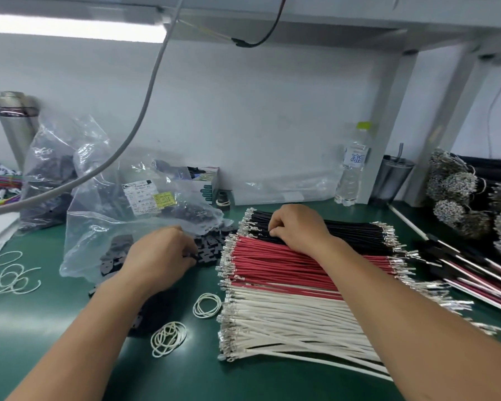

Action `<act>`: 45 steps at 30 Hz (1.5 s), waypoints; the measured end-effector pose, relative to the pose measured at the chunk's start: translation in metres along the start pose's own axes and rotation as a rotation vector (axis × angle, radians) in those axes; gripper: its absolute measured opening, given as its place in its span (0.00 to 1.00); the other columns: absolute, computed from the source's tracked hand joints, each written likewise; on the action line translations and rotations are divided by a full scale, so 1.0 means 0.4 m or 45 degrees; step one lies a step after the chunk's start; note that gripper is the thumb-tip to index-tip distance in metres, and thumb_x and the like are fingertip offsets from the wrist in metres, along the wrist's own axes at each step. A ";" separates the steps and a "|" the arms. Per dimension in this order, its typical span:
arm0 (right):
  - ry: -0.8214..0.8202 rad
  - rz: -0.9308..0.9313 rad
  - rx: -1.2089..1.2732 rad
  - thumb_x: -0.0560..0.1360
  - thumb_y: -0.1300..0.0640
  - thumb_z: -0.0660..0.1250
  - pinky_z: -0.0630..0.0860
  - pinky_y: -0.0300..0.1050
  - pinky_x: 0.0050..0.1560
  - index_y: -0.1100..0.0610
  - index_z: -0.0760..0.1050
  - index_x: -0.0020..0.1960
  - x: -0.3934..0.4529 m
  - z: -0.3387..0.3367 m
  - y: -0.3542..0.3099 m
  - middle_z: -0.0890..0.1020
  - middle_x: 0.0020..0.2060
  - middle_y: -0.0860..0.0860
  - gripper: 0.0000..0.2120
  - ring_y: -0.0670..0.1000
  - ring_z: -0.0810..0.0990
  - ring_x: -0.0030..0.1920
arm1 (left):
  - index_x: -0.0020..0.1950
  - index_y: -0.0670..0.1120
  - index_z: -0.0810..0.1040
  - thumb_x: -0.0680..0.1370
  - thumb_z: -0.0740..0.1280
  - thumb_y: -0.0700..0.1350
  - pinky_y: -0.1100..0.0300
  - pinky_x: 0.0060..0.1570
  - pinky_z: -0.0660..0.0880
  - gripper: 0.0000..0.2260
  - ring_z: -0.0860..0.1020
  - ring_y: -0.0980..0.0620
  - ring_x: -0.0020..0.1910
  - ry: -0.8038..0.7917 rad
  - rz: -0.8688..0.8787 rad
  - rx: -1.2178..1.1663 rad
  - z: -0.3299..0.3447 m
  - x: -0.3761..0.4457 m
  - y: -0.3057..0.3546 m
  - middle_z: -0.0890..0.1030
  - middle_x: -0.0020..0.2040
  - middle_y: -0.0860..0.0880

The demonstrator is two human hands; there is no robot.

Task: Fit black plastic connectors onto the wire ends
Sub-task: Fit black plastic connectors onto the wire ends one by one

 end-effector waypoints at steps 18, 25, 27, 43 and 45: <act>0.039 -0.024 -0.189 0.79 0.57 0.68 0.76 0.45 0.51 0.49 0.83 0.55 -0.036 -0.041 0.019 0.83 0.55 0.46 0.08 0.50 0.82 0.54 | 0.57 0.56 0.85 0.79 0.66 0.50 0.55 0.45 0.82 0.10 0.80 0.53 0.48 0.045 0.022 0.116 -0.007 -0.015 0.039 0.81 0.53 0.58; 0.452 -0.314 -0.383 0.79 0.65 0.66 0.71 0.44 0.39 0.54 0.78 0.57 -0.103 -0.187 -0.020 0.78 0.46 0.48 0.10 0.49 0.76 0.45 | 0.57 0.48 0.84 0.82 0.66 0.45 0.57 0.36 0.79 0.08 0.78 0.54 0.36 0.461 0.022 -0.245 -0.075 -0.030 0.058 0.86 0.48 0.52; 0.635 -0.432 -0.369 0.75 0.70 0.70 0.73 0.46 0.34 0.56 0.79 0.56 -0.154 -0.231 -0.040 0.75 0.45 0.50 0.14 0.51 0.74 0.44 | 0.59 0.50 0.83 0.82 0.67 0.45 0.56 0.40 0.79 0.08 0.78 0.55 0.40 0.502 0.088 -0.376 -0.076 -0.036 0.086 0.84 0.53 0.55; 0.677 -0.455 0.310 0.77 0.57 0.72 0.76 0.43 0.39 0.53 0.83 0.48 -0.319 -0.162 -0.098 0.76 0.43 0.43 0.01 0.42 0.75 0.40 | 0.48 0.60 0.86 0.74 0.77 0.41 0.72 0.42 0.74 0.12 0.82 0.58 0.41 0.287 0.226 -1.021 -0.053 -0.075 0.207 0.84 0.44 0.60; 0.681 -0.458 0.303 0.77 0.57 0.73 0.76 0.42 0.39 0.52 0.83 0.48 -0.319 -0.166 -0.098 0.76 0.43 0.43 0.01 0.42 0.75 0.40 | 0.47 0.58 0.86 0.74 0.78 0.41 0.72 0.41 0.74 0.11 0.82 0.58 0.40 0.269 0.198 -1.088 -0.054 -0.075 0.208 0.84 0.43 0.59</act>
Point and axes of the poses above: each hand's wrist, its own x-axis towards the middle knuckle, its own z-axis out of the palm, y = z × x, the point moved 6 cm from there along x, towards the middle knuckle
